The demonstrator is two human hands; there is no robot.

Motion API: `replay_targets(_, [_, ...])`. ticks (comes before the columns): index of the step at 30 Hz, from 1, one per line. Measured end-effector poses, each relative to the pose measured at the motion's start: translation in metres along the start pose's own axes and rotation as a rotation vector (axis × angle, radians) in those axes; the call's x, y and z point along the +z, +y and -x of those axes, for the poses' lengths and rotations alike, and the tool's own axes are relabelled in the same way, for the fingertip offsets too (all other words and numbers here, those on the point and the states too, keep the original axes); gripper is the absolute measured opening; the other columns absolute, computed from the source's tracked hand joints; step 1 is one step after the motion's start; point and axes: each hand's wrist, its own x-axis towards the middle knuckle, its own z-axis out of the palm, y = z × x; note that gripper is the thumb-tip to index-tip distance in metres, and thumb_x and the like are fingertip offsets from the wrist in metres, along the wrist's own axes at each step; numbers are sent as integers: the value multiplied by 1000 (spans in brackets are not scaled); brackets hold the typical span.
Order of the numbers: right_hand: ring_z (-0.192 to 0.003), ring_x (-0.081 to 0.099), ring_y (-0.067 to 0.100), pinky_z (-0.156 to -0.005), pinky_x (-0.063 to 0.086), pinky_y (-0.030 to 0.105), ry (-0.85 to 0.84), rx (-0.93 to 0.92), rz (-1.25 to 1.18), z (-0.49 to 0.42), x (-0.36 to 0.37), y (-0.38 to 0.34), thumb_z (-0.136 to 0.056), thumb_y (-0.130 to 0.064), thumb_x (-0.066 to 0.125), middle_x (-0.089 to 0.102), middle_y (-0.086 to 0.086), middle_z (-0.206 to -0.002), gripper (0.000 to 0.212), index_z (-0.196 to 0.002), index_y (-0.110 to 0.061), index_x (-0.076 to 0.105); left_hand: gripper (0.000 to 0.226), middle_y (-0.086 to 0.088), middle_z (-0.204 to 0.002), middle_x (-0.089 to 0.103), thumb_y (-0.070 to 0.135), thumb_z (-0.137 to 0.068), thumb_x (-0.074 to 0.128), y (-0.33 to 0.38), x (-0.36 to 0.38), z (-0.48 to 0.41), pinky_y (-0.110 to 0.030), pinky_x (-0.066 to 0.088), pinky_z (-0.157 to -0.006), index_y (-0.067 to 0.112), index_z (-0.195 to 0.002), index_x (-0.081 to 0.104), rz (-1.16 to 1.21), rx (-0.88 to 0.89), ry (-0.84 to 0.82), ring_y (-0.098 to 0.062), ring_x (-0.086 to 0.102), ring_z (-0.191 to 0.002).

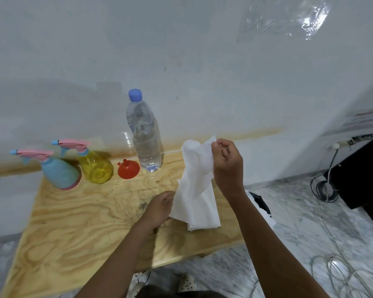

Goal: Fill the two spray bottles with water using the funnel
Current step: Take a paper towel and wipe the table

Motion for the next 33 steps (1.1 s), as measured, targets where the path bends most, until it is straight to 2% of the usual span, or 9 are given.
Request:
replay_targets(3, [-59, 56, -6, -59, 41, 8, -12, -1, -66, 2, 5, -5, -98, -13, 56, 64, -10, -72, 7, -104, -11, 61, 24, -8, -99, 67, -6, -98, 48, 41, -6, 13, -24, 53, -85, 0, -116, 63, 346, -19, 23, -24, 63, -95])
replay_targets(7, [-66, 59, -8, -62, 46, 10, -112, 88, -79, 11, 18, -7, -96, -12, 57, 66, -14, -83, 14, -108, -18, 63, 33, -6, -113, 72, 41, -101, 49, 83, -14, 27, -46, 49, -98, 20, -123, 61, 484, -142, -101, -26, 66, -107])
replay_targets(11, [-69, 59, -9, -62, 45, 9, -220, 124, -15, 20, 34, 2, -95, -10, 55, 66, -15, -87, 18, -104, -21, 67, 40, -6, -83, 71, 50, -98, 51, 106, -20, 38, -33, 52, -67, 14, -103, 67, 770, -156, -151, -20, 68, -72])
replay_targets(15, [-89, 62, 5, -73, 45, 14, -281, -21, 157, 33, 43, 19, -95, -11, 59, 67, -13, -100, 20, -103, -28, 67, 27, -1, -83, 76, 29, -100, 56, 107, -34, 42, -25, 54, -57, 8, -114, 66, 709, -74, 119, -15, 71, -69])
replay_targets(20, [-133, 39, -3, -102, 39, 18, -616, -143, 260, 36, 58, 35, -90, -31, 70, 42, -16, -146, 51, -133, -44, 48, 28, -6, -106, 77, 29, -100, 57, 84, -67, 61, -31, 55, -76, 10, -115, 71, 523, -21, 99, -22, 73, -96])
replay_targets(23, [-117, 51, -14, -98, 42, 11, -812, -107, 260, 47, 79, 34, -91, -34, 67, 57, -24, -129, 37, -126, -43, 57, 25, -6, -95, 77, 27, -98, 59, 67, -92, 76, -26, 54, -70, 9, -105, 75, 493, -30, 69, -16, 71, -83])
replay_targets(28, [-89, 62, -13, -72, 43, 4, -814, -113, 262, 75, 135, 42, -93, -24, 66, 70, -22, -94, 17, -106, -28, 74, 28, -8, -80, 70, 30, -96, 62, 30, -145, 102, -22, 45, -65, 7, -90, 76, 430, -121, 108, -14, 60, -68])
replay_targets(30, [-85, 62, -15, -69, 42, 4, -807, -106, 268, 84, 158, 48, -93, -23, 66, 69, -21, -90, 14, -104, -26, 74, 24, -4, -71, 68, 27, -95, 63, 11, -169, 111, -17, 46, -55, 10, -81, 73, 394, -161, 200, -11, 61, -57])
replay_targets(33, [-83, 62, -6, -70, 44, 7, -844, -61, 319, 98, 189, 60, -93, -21, 66, 66, -19, -89, 12, -102, -24, 72, 10, 0, -80, 70, 24, -92, 68, -27, -203, 118, -19, 50, -62, 17, -89, 73, 203, -209, 401, -15, 64, -72])
